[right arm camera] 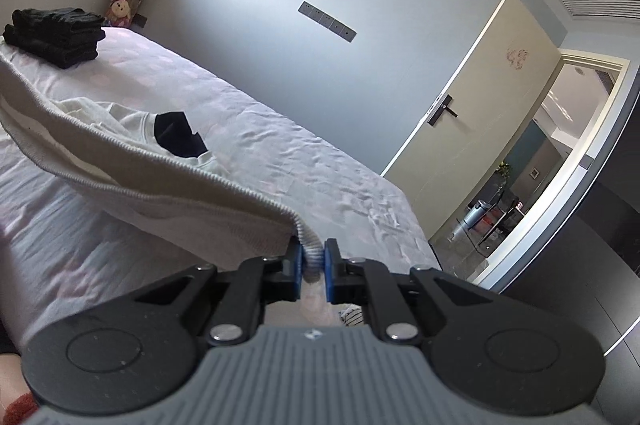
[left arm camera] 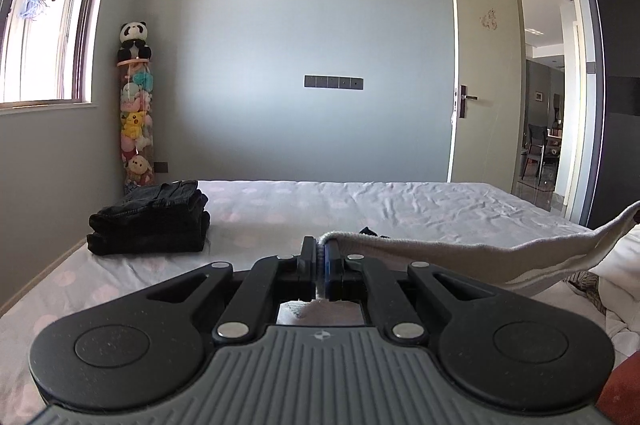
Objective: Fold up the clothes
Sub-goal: 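Lift the sweatshirt by the hem with both grippers and fold it over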
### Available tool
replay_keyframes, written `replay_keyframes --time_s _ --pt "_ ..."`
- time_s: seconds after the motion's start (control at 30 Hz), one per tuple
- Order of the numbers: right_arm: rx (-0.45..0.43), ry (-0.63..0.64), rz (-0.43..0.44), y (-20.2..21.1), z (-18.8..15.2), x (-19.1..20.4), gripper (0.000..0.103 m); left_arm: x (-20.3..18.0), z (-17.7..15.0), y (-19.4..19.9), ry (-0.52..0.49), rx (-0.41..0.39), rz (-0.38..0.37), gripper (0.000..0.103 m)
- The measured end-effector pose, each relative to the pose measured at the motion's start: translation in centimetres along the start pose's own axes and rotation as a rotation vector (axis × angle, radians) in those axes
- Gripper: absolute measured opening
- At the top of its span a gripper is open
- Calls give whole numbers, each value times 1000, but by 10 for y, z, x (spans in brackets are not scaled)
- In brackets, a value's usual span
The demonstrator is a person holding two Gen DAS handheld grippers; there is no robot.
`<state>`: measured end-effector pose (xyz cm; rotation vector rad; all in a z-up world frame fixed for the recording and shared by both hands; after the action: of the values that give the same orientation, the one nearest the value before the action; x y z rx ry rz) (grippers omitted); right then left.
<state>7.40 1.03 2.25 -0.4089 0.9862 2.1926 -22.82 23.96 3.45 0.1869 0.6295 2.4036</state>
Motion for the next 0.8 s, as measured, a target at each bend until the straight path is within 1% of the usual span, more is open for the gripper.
replay_keyframes --time_s 0.07,0.23,0.33,0.4,0.5,0.63,0.8 --pt "-13 -1 -2 13 -2 -4 12 -1 1 13 4 -17 -9 4" --pt "-60 -15 -38 59 -11 -16 12 -5 3 53 2 -82 -13 4" --pt "-87 -29 -60 85 -15 -23 12 -8 3 74 9 -104 -25 4" --pt "-93 -35 -67 98 -18 -26 12 -10 1 80 8 -92 -37 4" --pt "-84 -48 -55 106 -20 -29 12 -7 -1 72 16 -69 -45 4" --pt "-72 -46 -45 96 -20 -24 12 -4 -2 55 16 -35 -30 4" --pt "-61 -37 -33 75 -15 -16 12 -2 -1 35 -17 8 -9 4"
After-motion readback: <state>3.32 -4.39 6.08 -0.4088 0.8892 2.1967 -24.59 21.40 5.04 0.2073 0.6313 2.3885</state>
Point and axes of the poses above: each gripper's, at about its wrist camera, not at the fingertips, and y roughly against the way its jaws point, x to its left, z to its top, the point moved 5 cm from there along -y, roughly the way its jaws point, and after that the axes turned 15 degrees about x, right-handed, at the moved point
